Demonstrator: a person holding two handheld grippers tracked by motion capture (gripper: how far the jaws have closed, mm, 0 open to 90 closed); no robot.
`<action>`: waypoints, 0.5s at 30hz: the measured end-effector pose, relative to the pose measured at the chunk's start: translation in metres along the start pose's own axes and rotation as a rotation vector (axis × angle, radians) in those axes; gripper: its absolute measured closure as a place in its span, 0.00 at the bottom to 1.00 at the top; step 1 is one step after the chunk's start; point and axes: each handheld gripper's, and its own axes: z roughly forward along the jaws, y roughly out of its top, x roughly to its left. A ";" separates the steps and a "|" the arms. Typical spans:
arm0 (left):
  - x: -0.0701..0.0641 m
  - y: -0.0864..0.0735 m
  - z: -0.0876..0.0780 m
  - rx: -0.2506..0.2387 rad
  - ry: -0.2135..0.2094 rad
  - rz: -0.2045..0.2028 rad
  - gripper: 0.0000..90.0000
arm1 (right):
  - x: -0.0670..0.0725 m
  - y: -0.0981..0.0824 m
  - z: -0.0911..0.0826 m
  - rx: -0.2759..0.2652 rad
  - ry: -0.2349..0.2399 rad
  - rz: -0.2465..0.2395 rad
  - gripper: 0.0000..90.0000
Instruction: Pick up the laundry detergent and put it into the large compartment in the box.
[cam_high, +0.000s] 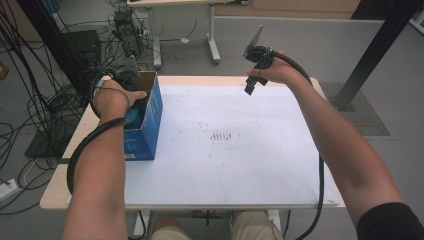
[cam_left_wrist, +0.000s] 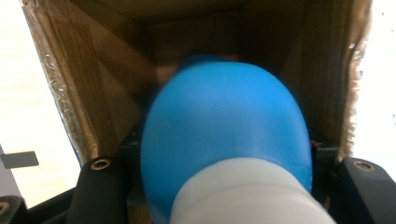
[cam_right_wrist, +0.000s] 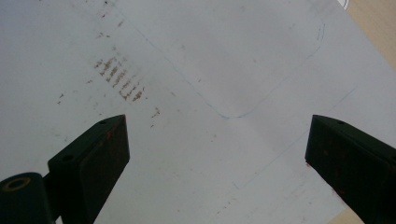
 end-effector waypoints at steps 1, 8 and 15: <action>0.000 0.000 0.001 0.003 0.004 0.002 0.42 | 0.000 0.000 0.000 0.001 -0.001 -0.002 0.07; 0.001 0.000 0.007 0.002 0.004 0.005 0.42 | 0.000 0.000 0.002 0.002 0.001 0.003 0.07; -0.002 0.000 0.007 -0.002 0.010 0.011 0.42 | 0.001 0.002 0.006 0.007 0.006 -0.003 0.07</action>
